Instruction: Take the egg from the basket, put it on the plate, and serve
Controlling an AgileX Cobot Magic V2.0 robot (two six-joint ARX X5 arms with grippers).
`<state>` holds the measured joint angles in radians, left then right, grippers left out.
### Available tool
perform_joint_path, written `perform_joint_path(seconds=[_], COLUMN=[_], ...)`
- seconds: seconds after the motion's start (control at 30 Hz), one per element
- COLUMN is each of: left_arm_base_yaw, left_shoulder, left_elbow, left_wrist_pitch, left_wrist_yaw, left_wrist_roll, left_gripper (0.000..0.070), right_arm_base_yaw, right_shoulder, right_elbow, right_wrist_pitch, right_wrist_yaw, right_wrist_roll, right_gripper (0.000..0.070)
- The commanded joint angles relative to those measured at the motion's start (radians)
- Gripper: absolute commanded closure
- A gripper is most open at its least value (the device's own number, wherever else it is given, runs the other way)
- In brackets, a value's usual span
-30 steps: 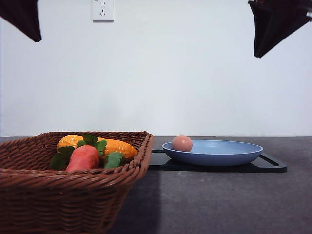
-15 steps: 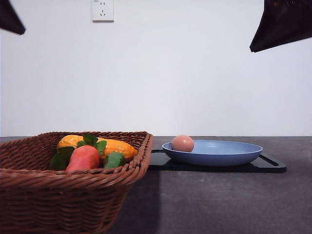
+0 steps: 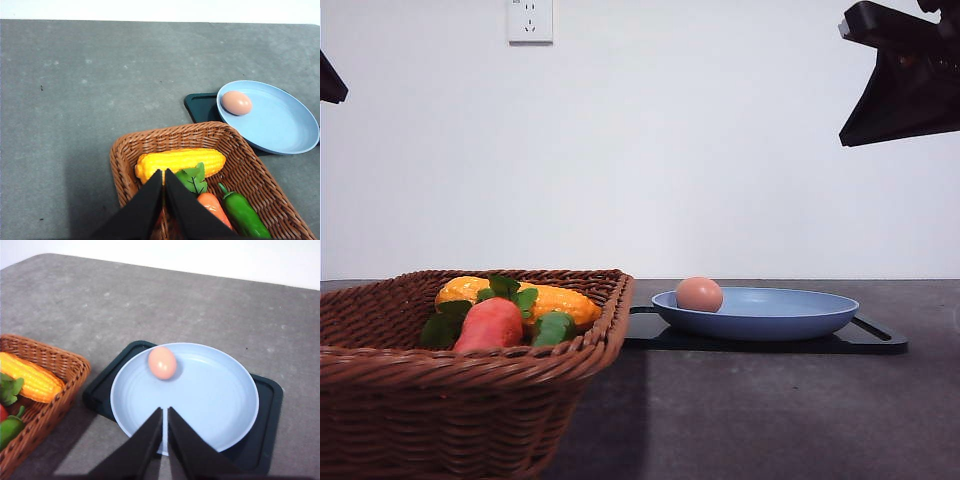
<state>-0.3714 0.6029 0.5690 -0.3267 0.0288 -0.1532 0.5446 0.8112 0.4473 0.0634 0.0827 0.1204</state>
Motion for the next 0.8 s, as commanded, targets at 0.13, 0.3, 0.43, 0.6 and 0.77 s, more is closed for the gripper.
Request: perform_joint_path(seconds=[0.13,0.3,0.43,0.6,0.77], left_arm_base_yaw=[-0.004,-0.005,0.013,0.101,0.218], left_shoulder=[0.005,-0.018,-0.149,-0.342,-0.473], left_elbow=[0.010,0.010,0.010,-0.007,-0.083], left_wrist_pitch=[0.012,0.003,-0.008,-0.017,-0.011], left_wrist_yaw=[0.000,-0.001,-0.005,-0.002,-0.004], left_wrist_roll=[-0.010,-0.010,0.066,0.104,0.175], left_gripper=[0.0700,0.0700,0.0700,0.0700,0.0700], right_arm_base_yaw=[0.008,0.008,0.008,0.008,0.008], right_shoulder=[0.004,0.004,0.004,0.004,0.004], right_elbow=[0.007,0.007,0.007,0.007,0.007], right_wrist_pitch=[0.011,0.011,0.011,0.011,0.011], right_wrist_yaw=[0.004,0.004,0.004,0.004,0.004], right_wrist_roll=[0.006,0.006,0.006,0.006,0.006], right_gripper=[0.0700,0.0700,0.0700,0.0700,0.0700])
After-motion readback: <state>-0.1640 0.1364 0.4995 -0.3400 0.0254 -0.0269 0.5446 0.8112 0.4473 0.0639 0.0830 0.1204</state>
